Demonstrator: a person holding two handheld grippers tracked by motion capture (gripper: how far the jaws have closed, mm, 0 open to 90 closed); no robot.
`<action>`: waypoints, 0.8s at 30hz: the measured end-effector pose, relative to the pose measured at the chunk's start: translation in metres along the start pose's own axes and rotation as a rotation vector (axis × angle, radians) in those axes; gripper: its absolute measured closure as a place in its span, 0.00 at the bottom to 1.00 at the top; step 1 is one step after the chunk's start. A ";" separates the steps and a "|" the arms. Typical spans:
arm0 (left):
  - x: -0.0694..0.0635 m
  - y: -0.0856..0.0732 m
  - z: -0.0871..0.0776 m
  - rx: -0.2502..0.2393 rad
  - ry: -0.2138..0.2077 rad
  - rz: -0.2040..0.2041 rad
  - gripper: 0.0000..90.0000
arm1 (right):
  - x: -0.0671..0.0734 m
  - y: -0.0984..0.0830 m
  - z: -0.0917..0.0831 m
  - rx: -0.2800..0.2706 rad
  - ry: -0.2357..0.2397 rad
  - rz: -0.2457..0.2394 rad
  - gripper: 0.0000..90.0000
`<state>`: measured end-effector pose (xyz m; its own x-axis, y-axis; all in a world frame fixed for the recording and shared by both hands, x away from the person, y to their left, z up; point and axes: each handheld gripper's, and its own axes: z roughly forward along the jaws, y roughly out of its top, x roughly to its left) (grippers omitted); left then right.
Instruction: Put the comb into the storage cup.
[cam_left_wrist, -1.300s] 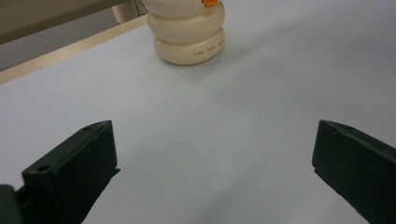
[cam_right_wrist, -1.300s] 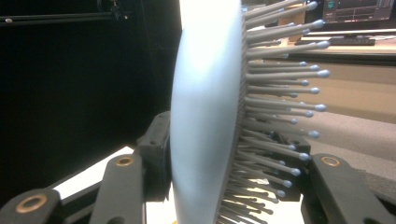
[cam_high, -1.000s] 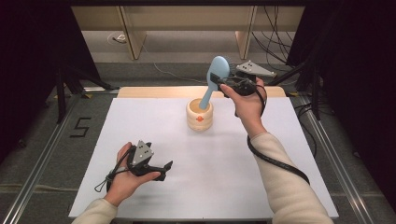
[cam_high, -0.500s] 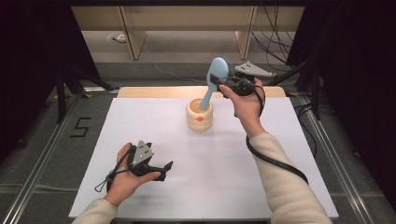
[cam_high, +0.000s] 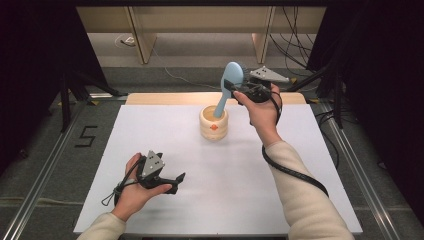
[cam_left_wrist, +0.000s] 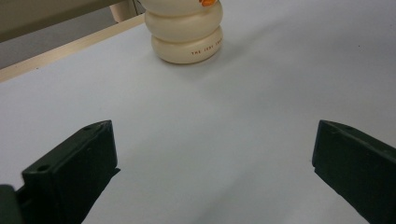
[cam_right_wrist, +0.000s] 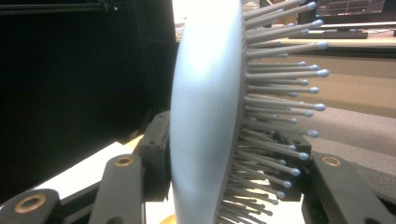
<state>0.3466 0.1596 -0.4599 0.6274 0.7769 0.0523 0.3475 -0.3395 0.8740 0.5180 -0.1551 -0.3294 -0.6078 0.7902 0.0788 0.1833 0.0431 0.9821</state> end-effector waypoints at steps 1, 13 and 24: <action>0.000 0.000 0.000 0.001 0.000 0.001 0.00 | 0.000 0.000 0.000 0.001 0.000 0.003 0.56; -0.001 0.000 0.000 -0.002 0.000 0.000 0.00 | 0.000 -0.001 0.003 0.009 -0.005 0.003 0.56; -0.001 0.000 0.000 0.000 0.001 0.002 0.00 | 0.001 -0.004 0.006 0.015 -0.004 -0.001 0.56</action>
<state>0.3465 0.1589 -0.4601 0.6277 0.7765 0.0545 0.3461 -0.3411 0.8740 0.5211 -0.1504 -0.3346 -0.6047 0.7927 0.0771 0.1945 0.0531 0.9795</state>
